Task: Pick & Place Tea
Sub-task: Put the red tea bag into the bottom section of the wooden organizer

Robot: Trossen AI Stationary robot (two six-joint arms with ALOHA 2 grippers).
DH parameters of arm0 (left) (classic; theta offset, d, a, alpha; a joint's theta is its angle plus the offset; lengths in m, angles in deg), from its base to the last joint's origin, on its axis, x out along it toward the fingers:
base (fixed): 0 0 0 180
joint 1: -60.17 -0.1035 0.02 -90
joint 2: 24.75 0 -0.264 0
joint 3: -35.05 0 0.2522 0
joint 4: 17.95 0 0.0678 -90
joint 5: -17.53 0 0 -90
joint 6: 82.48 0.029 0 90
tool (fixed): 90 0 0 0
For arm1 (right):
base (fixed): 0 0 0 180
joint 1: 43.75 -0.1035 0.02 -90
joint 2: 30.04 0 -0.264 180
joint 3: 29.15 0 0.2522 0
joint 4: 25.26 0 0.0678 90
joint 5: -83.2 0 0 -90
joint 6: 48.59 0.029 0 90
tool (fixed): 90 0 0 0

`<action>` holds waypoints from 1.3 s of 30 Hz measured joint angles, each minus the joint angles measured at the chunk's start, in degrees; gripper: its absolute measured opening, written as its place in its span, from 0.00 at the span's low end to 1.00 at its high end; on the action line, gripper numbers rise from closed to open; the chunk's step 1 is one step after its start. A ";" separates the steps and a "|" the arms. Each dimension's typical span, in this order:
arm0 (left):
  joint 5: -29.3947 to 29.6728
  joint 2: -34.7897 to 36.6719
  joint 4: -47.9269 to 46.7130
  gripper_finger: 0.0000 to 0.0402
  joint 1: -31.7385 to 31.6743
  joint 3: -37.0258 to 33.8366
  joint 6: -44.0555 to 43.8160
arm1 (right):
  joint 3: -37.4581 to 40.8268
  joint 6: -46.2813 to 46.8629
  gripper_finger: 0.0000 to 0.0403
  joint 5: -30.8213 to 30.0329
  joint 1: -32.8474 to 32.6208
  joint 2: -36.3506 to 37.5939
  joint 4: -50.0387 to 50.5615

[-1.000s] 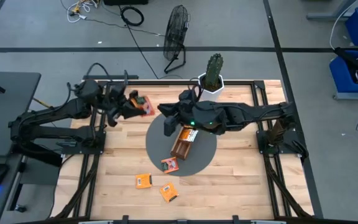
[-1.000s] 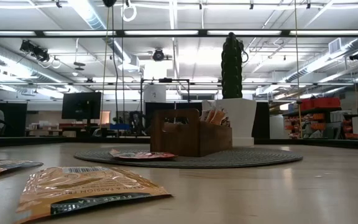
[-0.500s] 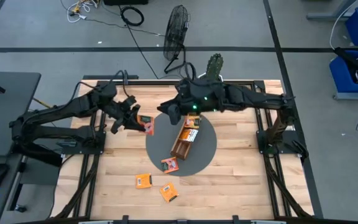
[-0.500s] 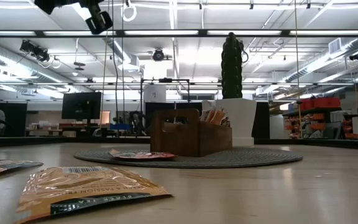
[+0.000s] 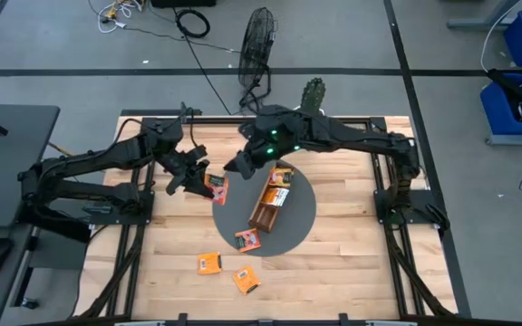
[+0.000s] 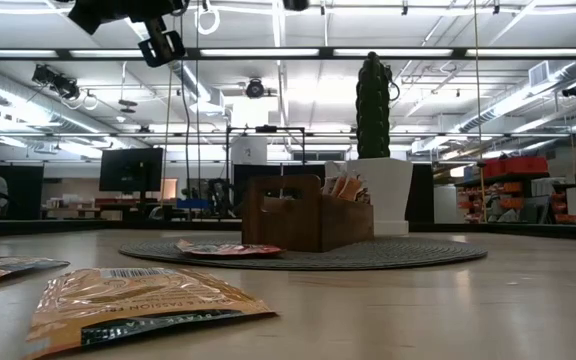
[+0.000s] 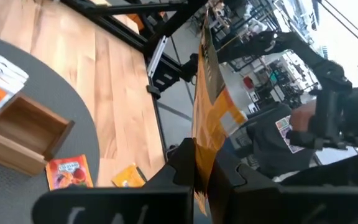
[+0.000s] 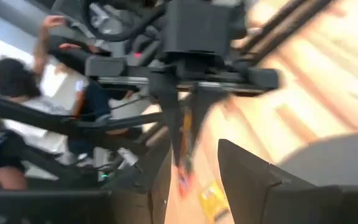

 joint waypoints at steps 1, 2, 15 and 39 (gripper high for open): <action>-0.04 -0.16 0.31 0.04 0.15 0.00 0.01 | 0.00 0.03 0.35 0.88 -0.04 -0.70 -1.44; -0.06 -0.29 0.23 0.04 0.23 0.00 -0.01 | 0.02 0.30 0.35 1.47 -0.14 -1.36 -1.23; -0.24 -0.28 -0.81 0.04 1.08 0.00 0.45 | 0.00 0.41 0.31 4.03 -1.30 -4.49 -2.62; 4.11 1.59 -1.24 0.17 0.03 0.00 6.48 | -0.01 0.43 0.00 -10.42 -6.65 -0.51 -1.84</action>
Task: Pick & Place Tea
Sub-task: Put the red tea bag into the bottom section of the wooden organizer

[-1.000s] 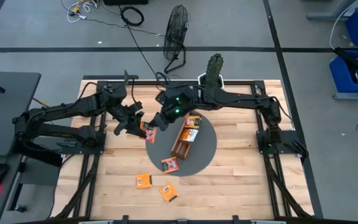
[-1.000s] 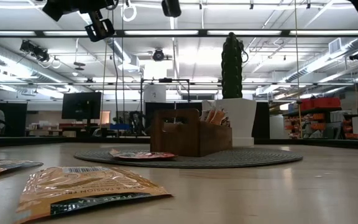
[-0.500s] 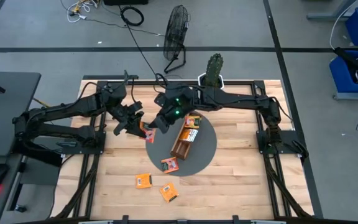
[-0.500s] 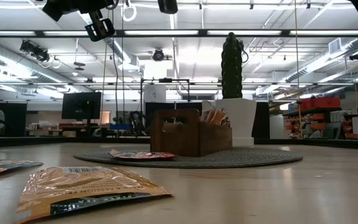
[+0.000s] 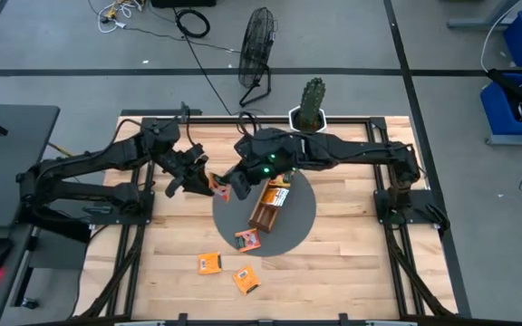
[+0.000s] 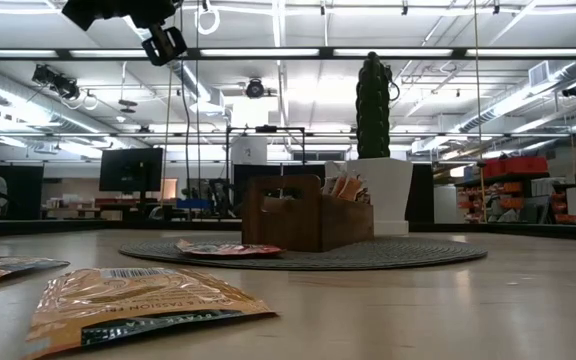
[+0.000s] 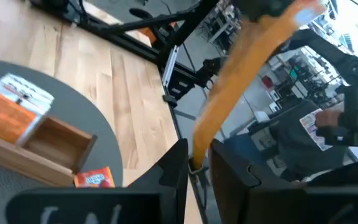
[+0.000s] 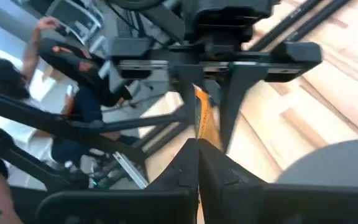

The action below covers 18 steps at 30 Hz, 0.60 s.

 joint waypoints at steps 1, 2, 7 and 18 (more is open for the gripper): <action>0.04 0.22 -0.18 0.17 -0.45 0.00 0.70 | -0.02 0.54 0.00 -1.23 -0.48 0.47 0.18; 0.19 0.49 -1.16 0.18 -1.06 -0.02 1.11 | -0.02 0.97 0.00 -2.77 -1.04 0.71 1.10; 2.85 1.12 -4.87 0.18 -4.09 -0.04 5.73 | 0.01 5.14 0.00 -13.32 -4.58 2.71 4.31; 12.83 5.62 -6.00 0.18 -10.91 -0.04 8.99 | 0.03 25.84 0.00 -46.07 -16.23 3.05 17.37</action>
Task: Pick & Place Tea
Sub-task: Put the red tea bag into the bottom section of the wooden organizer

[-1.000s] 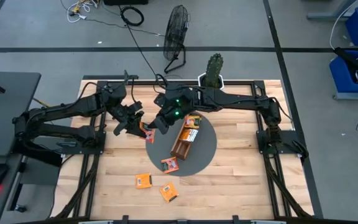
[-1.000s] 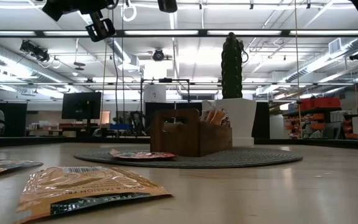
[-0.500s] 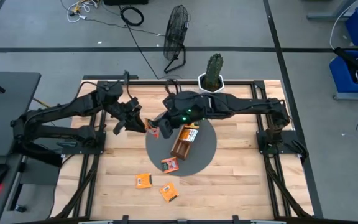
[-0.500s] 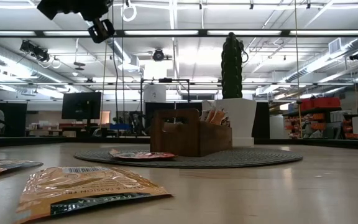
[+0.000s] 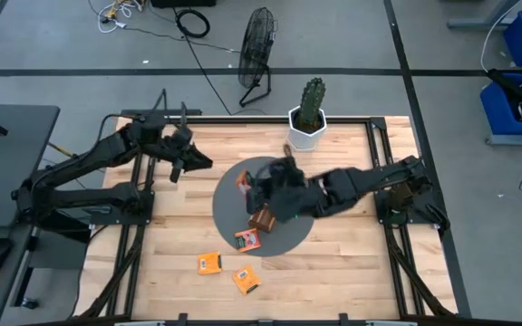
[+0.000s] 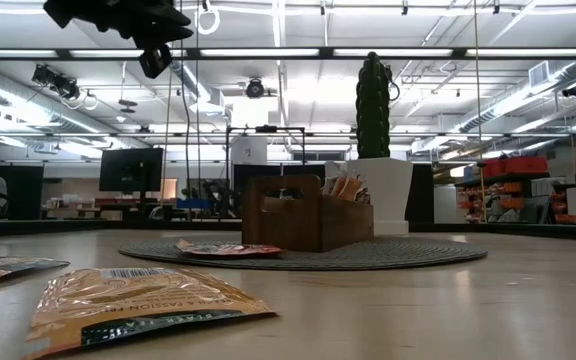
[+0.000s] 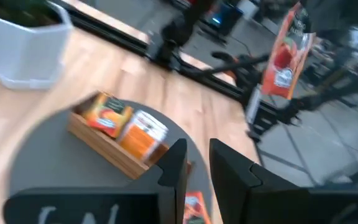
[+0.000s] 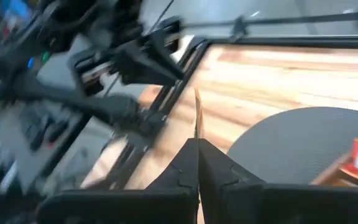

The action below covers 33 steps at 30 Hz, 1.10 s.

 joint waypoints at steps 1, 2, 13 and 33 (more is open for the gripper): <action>0.93 0.72 -0.10 0.18 -0.51 0.00 0.04 | 0.00 2.87 0.00 -2.66 -0.92 0.00 1.18; 1.82 1.51 0.07 0.18 -0.98 0.00 0.15 | 0.00 5.73 0.00 -4.93 -1.75 -0.02 2.13; 12.79 10.08 1.80 0.18 -2.38 0.00 1.73 | -0.02 34.27 0.00 -8.82 -5.40 -5.62 18.40; 19.83 18.16 9.14 0.18 -2.38 0.09 -0.86 | -0.02 56.87 0.00 0.66 -6.82 -21.27 29.26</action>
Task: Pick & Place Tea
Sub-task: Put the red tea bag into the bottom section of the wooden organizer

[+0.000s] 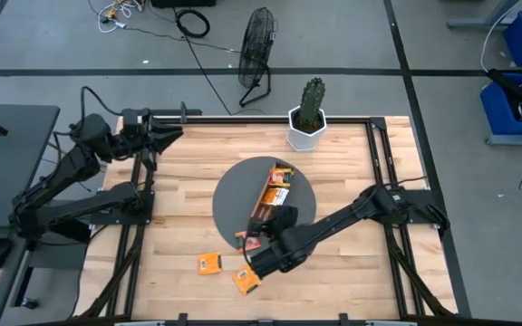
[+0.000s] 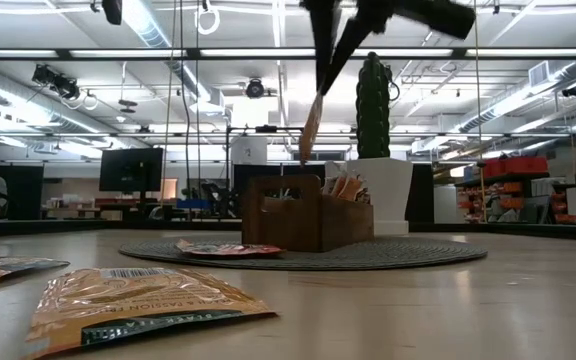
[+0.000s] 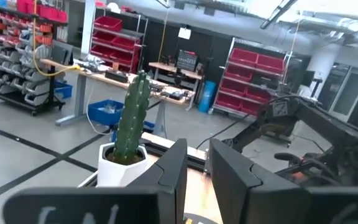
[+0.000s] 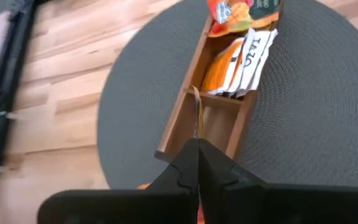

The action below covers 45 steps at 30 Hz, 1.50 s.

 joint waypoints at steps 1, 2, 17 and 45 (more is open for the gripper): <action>0.00 0.00 -0.03 0.18 0.00 0.00 -0.23 | 0.00 0.06 0.00 0.46 0.26 -0.52 -0.09; 0.00 -0.02 -0.02 0.18 0.00 0.00 -1.26 | 0.00 0.10 0.00 0.72 0.50 -0.86 -0.15; -0.03 0.00 -0.04 0.18 0.00 -0.02 -4.18 | 0.28 -0.23 0.00 1.43 5.15 -1.93 2.18; -0.05 -0.04 2.31 0.18 0.02 -0.02 -4.06 | 0.50 -2.81 0.01 8.20 5.99 -7.25 -1.20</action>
